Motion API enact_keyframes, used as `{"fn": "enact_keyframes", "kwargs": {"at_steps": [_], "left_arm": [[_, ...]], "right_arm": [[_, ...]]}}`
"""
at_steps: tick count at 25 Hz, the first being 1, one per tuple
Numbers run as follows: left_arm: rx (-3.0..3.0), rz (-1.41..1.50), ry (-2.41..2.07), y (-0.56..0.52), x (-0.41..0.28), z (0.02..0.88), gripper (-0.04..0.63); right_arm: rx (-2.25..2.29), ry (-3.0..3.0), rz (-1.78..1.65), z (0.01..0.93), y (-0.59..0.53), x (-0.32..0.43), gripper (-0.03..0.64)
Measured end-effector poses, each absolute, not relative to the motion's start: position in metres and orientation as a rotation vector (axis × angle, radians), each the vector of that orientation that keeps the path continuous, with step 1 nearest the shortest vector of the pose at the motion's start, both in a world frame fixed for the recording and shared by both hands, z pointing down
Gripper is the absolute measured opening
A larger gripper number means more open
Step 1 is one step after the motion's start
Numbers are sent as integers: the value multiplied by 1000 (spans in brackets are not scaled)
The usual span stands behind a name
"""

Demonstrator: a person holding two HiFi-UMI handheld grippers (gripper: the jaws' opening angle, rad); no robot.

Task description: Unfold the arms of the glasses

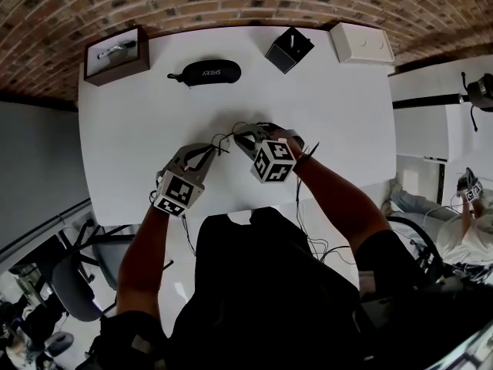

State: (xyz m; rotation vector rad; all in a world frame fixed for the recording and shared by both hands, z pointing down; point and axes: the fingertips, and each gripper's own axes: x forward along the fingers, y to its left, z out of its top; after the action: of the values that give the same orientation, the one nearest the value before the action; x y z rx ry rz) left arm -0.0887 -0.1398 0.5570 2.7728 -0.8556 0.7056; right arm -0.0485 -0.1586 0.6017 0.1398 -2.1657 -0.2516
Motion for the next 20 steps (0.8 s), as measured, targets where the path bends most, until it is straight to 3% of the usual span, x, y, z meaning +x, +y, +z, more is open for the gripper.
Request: {"fn": "enact_keyframes", "kwargs": {"at_steps": [5,10,20], "left_arm": [[2747,663,-856,-139,-90,557,20],[2733,631,-859,-140,-95,556,18],[2725,618,-860,-137,-94,556,18]], "right_arm": [[34,-2175,-284,601,-132,-69,16],[-28,-2152,-389,610,-113,-84,118],[-131,-2030,-638,628,-103,-95,132]]}}
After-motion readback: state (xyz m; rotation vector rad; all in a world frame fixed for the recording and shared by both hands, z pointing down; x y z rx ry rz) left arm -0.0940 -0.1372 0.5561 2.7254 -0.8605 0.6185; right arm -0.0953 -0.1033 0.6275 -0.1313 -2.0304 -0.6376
